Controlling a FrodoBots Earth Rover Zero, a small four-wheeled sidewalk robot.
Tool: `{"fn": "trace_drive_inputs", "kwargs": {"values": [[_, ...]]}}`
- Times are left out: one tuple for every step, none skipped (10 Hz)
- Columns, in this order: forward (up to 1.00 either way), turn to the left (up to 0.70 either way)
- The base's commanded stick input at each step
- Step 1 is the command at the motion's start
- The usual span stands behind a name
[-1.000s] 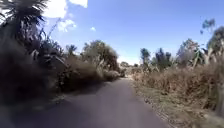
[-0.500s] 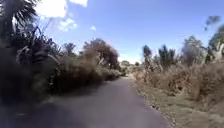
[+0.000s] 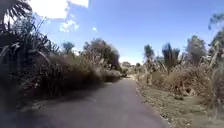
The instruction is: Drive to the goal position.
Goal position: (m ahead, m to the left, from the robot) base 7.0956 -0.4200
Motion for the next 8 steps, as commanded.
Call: {"fn": "trace_drive_inputs", "kwargs": {"values": [[0.85, 0.02], [0.85, 0.05], [0.85, 0.09], [0.85, 0.0], [0.85, 0.0], [0.85, 0.0], [0.85, 0.0], [0.85, 0.0]]}}
